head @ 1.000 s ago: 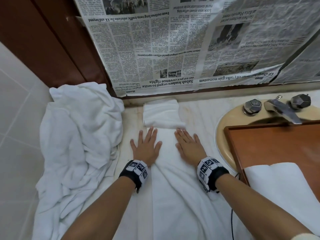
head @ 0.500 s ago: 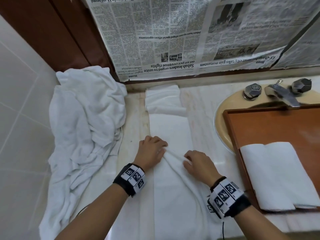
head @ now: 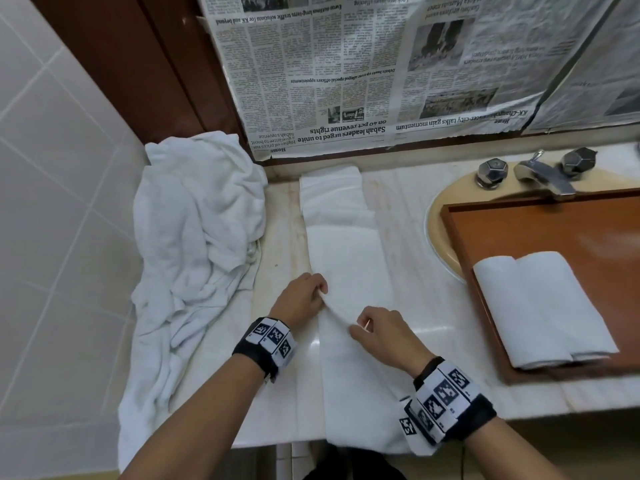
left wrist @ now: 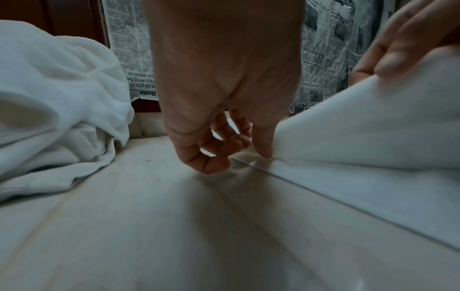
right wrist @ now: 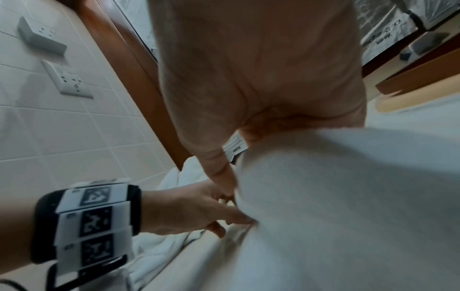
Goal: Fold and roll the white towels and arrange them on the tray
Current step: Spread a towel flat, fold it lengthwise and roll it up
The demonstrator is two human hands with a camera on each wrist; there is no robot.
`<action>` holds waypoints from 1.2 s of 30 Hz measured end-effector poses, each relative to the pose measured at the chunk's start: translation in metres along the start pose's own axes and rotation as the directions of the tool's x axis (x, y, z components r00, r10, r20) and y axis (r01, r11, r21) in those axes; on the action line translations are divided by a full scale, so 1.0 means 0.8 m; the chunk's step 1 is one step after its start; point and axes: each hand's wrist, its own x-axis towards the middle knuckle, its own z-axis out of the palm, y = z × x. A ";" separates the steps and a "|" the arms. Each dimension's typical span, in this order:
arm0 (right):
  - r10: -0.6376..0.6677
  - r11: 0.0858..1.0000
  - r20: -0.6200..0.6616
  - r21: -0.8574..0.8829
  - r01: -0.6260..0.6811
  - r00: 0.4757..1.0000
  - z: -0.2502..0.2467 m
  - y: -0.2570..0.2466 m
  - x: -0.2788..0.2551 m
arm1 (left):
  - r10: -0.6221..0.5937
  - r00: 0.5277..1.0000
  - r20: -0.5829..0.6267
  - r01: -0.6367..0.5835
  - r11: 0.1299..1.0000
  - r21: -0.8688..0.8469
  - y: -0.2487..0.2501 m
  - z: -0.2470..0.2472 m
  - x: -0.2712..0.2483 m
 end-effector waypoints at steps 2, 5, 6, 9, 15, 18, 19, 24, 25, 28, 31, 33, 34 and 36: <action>0.013 0.999 -0.011 -0.045 -0.013 1.000 0.023 -0.006 -0.008 | 0.027 1.000 -0.003 -0.027 0.999 -0.021 -0.003 0.003 -0.009; 0.049 0.997 -0.052 -0.059 -0.052 0.997 0.056 -0.011 -0.018 | 0.056 0.998 0.001 -0.056 0.997 -0.047 -0.008 0.006 -0.024; 0.060 0.997 -0.074 -0.049 -0.064 0.995 0.064 -0.013 -0.021 | 0.057 0.998 0.017 -0.056 0.997 -0.050 -0.010 0.007 -0.028; 0.082 0.997 -0.138 -0.004 -0.083 0.987 0.080 -0.015 -0.029 | 0.038 0.999 0.034 -0.035 0.997 -0.065 -0.015 0.010 -0.042; -0.007 0.984 -0.215 -0.178 -0.033 0.976 0.100 -0.023 -0.051 | 0.023 0.999 0.041 -0.019 0.995 -0.102 -0.015 0.016 -0.066; 0.020 0.974 -0.138 -0.222 -0.051 0.990 0.103 -0.026 -0.057 | 0.003 0.999 0.040 0.002 0.994 -0.108 -0.014 0.017 -0.075; 0.025 0.977 -0.082 -0.210 -0.042 0.996 0.101 -0.026 -0.057 | -0.009 0.999 0.039 0.014 0.994 -0.109 -0.014 0.017 -0.076; -0.033 0.987 0.187 -0.146 0.061 0.982 0.079 -0.019 -0.066 | -0.042 0.999 0.028 0.045 0.992 -0.121 -0.007 0.023 -0.086; -0.051 0.985 0.237 -0.149 0.088 0.970 0.075 -0.018 -0.069 | -0.047 0.999 0.016 0.049 0.992 -0.119 -0.006 0.027 -0.088; -0.105 0.987 0.243 -0.092 0.130 0.964 0.059 -0.007 -0.064 | -0.065 0.997 -0.031 0.061 0.991 -0.122 -0.005 0.034 -0.089; -0.177 0.983 0.014 -0.053 0.178 0.984 0.039 0.007 -0.040 | -0.111 0.990 -0.092 0.093 0.979 -0.183 -0.007 0.037 -0.088; -0.256 0.959 -0.090 -0.148 0.242 0.962 0.032 0.016 -0.018 | -0.087 0.984 -0.153 0.066 0.988 -0.141 -0.009 0.042 -0.088; -0.297 0.940 -0.104 -0.210 0.271 0.949 0.031 0.020 -0.007 | -0.077 0.982 -0.171 0.065 0.995 -0.079 -0.009 0.046 -0.089; -0.372 0.878 -0.049 -0.341 0.335 0.927 0.038 0.027 0.011 | -0.093 0.982 -0.164 0.105 0.992 0.066 -0.002 0.056 -0.093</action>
